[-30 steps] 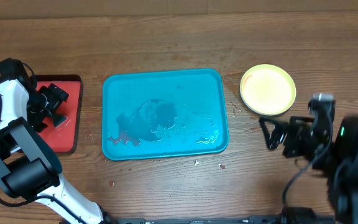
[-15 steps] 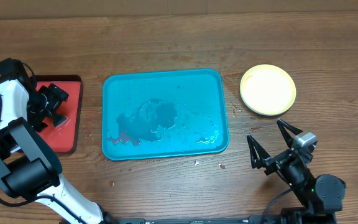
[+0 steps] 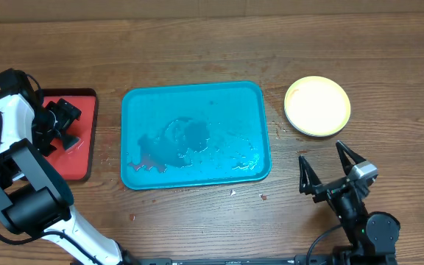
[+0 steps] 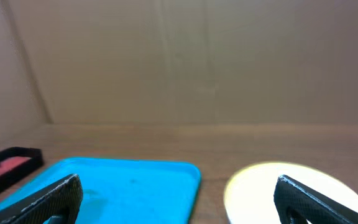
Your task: Clean dirty plates on tray and stack at the side
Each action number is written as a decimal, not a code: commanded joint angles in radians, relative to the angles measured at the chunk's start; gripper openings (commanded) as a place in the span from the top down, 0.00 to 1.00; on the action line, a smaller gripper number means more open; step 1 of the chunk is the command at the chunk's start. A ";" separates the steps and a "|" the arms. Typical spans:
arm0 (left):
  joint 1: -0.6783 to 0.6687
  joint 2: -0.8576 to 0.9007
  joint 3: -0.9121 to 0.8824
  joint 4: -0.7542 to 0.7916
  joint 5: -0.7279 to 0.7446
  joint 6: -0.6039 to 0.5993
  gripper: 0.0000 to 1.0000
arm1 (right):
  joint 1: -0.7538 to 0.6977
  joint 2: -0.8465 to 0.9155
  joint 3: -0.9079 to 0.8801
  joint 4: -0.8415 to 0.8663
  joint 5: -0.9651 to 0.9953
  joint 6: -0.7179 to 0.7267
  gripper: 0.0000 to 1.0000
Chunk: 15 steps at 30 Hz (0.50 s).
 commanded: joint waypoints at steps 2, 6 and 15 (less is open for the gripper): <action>0.005 0.016 0.011 0.001 0.000 0.008 0.00 | 0.006 -0.012 -0.011 -0.092 0.193 -0.003 0.00; 0.005 0.016 0.011 0.001 0.000 0.008 0.00 | 0.006 -0.012 -0.010 -0.095 0.233 -0.003 0.00; 0.005 0.016 0.011 0.001 0.000 0.008 0.00 | 0.006 -0.012 -0.010 -0.092 0.234 -0.003 0.00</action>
